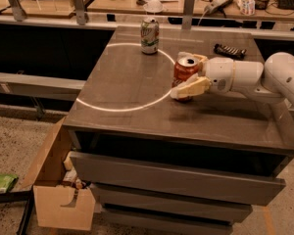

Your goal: Place coke can upright

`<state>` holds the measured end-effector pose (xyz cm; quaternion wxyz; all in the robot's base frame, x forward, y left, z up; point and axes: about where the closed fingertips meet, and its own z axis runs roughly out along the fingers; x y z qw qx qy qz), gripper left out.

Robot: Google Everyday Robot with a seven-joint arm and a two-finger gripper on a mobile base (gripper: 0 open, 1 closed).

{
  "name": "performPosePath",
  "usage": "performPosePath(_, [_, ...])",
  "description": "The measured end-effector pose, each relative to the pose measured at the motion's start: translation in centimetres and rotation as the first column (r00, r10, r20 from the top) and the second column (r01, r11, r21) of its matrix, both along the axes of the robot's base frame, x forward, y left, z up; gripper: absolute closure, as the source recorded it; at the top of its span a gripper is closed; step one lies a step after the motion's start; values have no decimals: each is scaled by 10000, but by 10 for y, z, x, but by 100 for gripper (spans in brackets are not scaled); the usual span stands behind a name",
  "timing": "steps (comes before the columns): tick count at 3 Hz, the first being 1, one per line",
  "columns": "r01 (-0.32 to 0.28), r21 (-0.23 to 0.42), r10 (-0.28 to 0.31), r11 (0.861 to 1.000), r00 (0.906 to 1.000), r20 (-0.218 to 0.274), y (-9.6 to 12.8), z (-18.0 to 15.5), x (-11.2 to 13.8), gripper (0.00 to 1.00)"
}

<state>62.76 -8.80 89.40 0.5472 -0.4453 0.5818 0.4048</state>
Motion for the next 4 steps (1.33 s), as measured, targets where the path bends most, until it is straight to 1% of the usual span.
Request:
performPosePath(1, [235,-549,-236,9982,9997,-8,-23,1,-1,0])
performPosePath(2, [1021,-1522,-1006,9831,9948,175,-76,12,-4,0])
performPosePath(3, [2447,-2570,-2446,9349,9691,329,-141,20,-11,0])
performPosePath(4, [2496,-2657,-2503,9312,9676,320,-143,19,-11,0])
